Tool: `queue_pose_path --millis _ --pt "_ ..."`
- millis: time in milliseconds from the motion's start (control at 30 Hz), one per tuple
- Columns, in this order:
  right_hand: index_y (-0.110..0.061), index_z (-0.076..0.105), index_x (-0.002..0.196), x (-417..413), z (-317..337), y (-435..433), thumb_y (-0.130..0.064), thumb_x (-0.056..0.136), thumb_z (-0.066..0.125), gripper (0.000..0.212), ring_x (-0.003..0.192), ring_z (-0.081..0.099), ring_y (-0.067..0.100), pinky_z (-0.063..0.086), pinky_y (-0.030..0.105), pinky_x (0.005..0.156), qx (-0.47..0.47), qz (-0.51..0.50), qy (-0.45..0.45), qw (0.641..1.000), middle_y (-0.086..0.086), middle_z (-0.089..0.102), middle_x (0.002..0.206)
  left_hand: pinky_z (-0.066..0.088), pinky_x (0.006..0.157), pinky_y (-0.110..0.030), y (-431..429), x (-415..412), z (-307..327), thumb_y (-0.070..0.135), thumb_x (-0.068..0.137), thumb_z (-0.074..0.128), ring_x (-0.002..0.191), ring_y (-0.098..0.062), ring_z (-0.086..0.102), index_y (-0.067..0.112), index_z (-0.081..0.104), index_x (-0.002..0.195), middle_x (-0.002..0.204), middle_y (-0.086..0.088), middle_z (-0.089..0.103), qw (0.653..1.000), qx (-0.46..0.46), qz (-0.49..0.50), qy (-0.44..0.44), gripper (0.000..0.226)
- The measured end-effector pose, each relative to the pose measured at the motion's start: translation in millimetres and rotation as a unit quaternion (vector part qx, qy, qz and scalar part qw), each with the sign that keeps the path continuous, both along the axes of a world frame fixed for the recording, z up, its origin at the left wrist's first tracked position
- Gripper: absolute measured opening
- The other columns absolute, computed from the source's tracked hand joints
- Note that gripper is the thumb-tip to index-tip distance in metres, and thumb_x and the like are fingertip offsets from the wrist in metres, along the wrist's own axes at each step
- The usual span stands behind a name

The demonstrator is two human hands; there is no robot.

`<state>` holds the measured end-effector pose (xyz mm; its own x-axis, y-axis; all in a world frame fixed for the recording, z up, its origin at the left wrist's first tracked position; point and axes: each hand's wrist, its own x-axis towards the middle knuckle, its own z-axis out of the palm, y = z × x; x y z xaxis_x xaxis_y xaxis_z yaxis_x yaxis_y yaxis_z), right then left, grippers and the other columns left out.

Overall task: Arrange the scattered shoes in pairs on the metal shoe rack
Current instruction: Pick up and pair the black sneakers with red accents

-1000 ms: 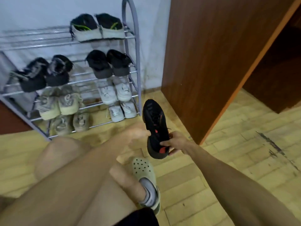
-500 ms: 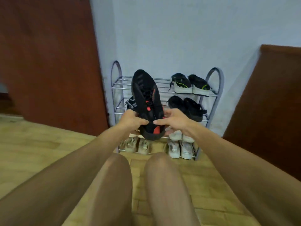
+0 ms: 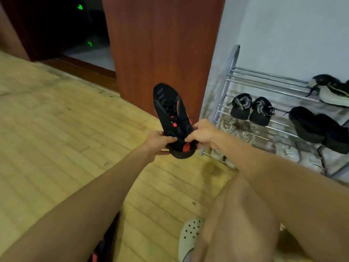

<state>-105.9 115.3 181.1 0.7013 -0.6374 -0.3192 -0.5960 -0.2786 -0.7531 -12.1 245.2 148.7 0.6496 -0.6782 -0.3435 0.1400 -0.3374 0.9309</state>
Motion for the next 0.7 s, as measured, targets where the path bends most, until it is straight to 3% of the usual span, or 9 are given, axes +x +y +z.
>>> queue_pose_path --millis 200,300,367,500,533,633,700 --pt "-0.004 0.072 0.1 44.5 -80.7 38.5 -0.007 0.076 0.076 0.025 0.09 0.071 0.03 0.061 0.042 0.077 0.012 0.015 0.076 0.997 0.012 0.074 0.098 0.053 0.084 -0.033 58.3 37.4 -84.7 0.033 0.088 0.064 0.093 -0.019 0.062 0.01 0.06 0.124 0.118 -0.005 0.065 0.997 0.074 0.025 0.025 0.043" --pt "-0.002 0.07 0.105 54.6 -118.5 53.1 -0.002 0.081 0.071 0.024 0.085 0.066 0.023 0.057 0.031 0.064 0.058 0.02 0.097 0.993 0.01 0.07 0.095 0.049 0.083 -0.029 94.2 46.3 -132.2 0.034 0.092 0.058 0.098 -0.02 0.06 0.008 0.057 0.128 0.117 -0.004 0.061 0.988 0.128 0.075 0.035 0.044" --pt "-0.001 0.07 0.105 58.9 -142.1 62.2 -0.002 0.079 0.073 0.026 0.086 0.068 0.025 0.056 0.031 0.06 0.087 0.02 0.099 0.991 0.011 0.072 0.099 0.044 0.084 -0.028 121.1 43.7 -166.6 0.029 0.093 0.055 0.103 -0.021 0.058 0.009 0.058 0.127 0.118 -0.004 0.06 0.976 0.198 0.091 0.014 0.039" --pt "-0.001 0.068 0.107 56.4 -178.8 81.1 -0.003 0.078 0.074 0.029 0.095 0.069 0.03 0.057 0.033 0.062 0.148 0.007 0.107 0.983 0.012 0.071 0.104 0.037 0.079 -0.027 163.6 23.0 -222.7 0.021 0.093 0.05 0.098 -0.027 0.051 0.016 0.062 0.093 0.086 0.002 0.055 0.932 0.355 0.016 -0.072 0.013" --pt "-0.001 0.067 0.108 53.4 -187.0 84.2 -0.002 0.079 0.074 0.029 0.096 0.069 0.029 0.058 0.035 0.066 0.162 0.005 0.11 0.981 0.012 0.07 0.104 0.039 0.082 -0.028 171.1 17.9 -233.5 0.023 0.093 0.05 0.101 -0.028 0.05 0.017 0.06 0.097 0.091 -0.001 0.055 0.924 0.373 0.015 -0.086 0.013" --pt "-0.003 0.068 0.105 34.4 -212.1 87.3 -0.001 0.08 0.073 0.026 0.095 0.069 0.027 0.059 0.036 0.069 0.177 0.001 0.131 0.976 0.011 0.07 0.102 0.039 0.105 -0.049 190.7 9.1 -258.6 0.022 0.09 0.049 0.126 -0.037 0.041 0.014 0.037 0.14 0.139 -0.015 0.039 0.898 0.413 0.066 -0.135 0.052" --pt "-0.007 0.07 0.1 19.5 -226.7 84.7 0.0 0.08 0.073 0.022 0.089 0.068 0.023 0.058 0.032 0.063 0.181 0.003 0.144 0.973 0.01 0.071 0.101 0.037 0.105 -0.056 201.9 8.9 -269.9 0.022 0.087 0.051 0.127 -0.041 0.04 0.014 0.028 0.144 0.141 -0.017 0.035 0.883 0.442 0.089 -0.133 0.061"
